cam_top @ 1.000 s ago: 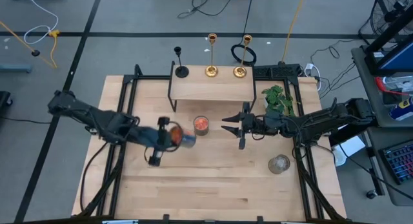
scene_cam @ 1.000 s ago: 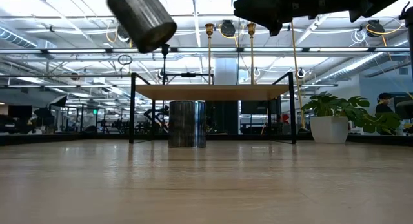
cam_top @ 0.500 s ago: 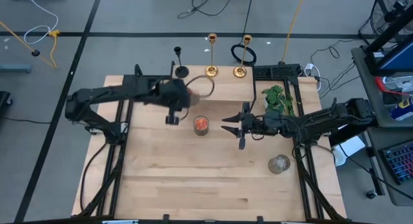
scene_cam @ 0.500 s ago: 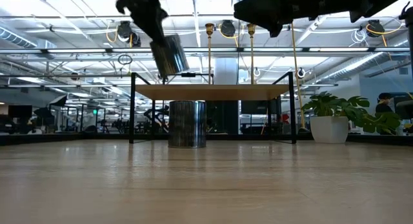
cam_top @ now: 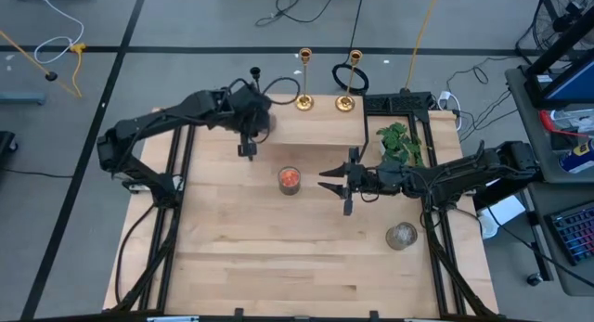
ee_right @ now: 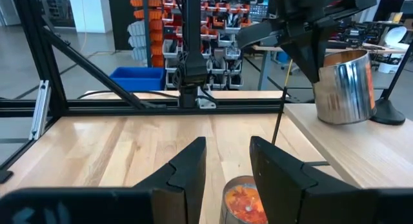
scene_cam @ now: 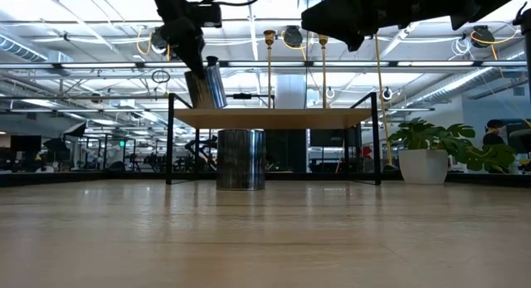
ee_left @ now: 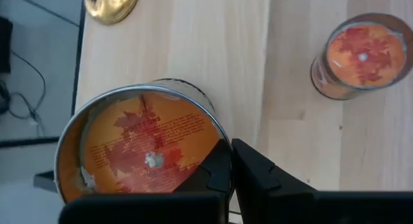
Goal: Pick & Place candle stick holders
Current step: Put the left orange scented candle on the shelf, then put the orange scented candle on the shelf
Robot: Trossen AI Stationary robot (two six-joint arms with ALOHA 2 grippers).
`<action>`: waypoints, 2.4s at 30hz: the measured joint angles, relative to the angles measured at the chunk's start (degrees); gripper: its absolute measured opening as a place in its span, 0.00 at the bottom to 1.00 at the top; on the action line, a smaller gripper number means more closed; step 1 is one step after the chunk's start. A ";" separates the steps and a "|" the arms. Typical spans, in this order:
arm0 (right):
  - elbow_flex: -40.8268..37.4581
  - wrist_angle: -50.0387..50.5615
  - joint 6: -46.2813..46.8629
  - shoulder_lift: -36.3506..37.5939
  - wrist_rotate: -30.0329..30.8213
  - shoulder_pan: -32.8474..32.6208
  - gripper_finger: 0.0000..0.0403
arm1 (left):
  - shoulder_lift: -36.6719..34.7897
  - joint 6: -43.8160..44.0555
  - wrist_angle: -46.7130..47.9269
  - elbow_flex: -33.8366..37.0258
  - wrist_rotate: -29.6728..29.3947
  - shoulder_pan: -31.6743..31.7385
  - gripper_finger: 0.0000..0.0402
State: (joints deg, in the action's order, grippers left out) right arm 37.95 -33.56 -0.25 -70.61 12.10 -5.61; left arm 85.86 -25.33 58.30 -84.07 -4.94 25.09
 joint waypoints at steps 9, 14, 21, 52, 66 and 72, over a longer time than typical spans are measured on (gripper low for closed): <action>0.00 0.00 0.00 0.01 -0.01 0.00 0.29 | 0.02 0.03 -0.17 0.02 0.74 0.12 0.06; 0.00 0.02 0.00 0.00 -0.02 0.00 0.29 | 0.02 -0.10 -2.27 0.07 0.41 0.15 0.07; 0.00 0.00 0.00 0.00 -0.02 0.00 0.29 | 0.04 -0.05 -2.81 0.09 0.41 0.15 0.07; -0.04 5.70 -0.02 -0.02 -0.24 0.01 0.29 | -2.29 -4.00 -10.92 0.17 -1.24 -1.61 0.35; -0.06 -12.90 -1.59 -12.13 -4.66 0.02 0.41 | -18.32 13.48 -9.22 0.15 -1.07 -14.13 0.36; 3.53 -21.48 -0.58 -19.75 -4.81 0.37 0.41 | -23.39 20.05 -3.10 3.41 -1.32 -19.35 0.36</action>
State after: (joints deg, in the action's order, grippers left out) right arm 41.49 -55.04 -0.83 -90.36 7.29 -5.23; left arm 62.48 -5.28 55.20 -80.67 -6.27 5.74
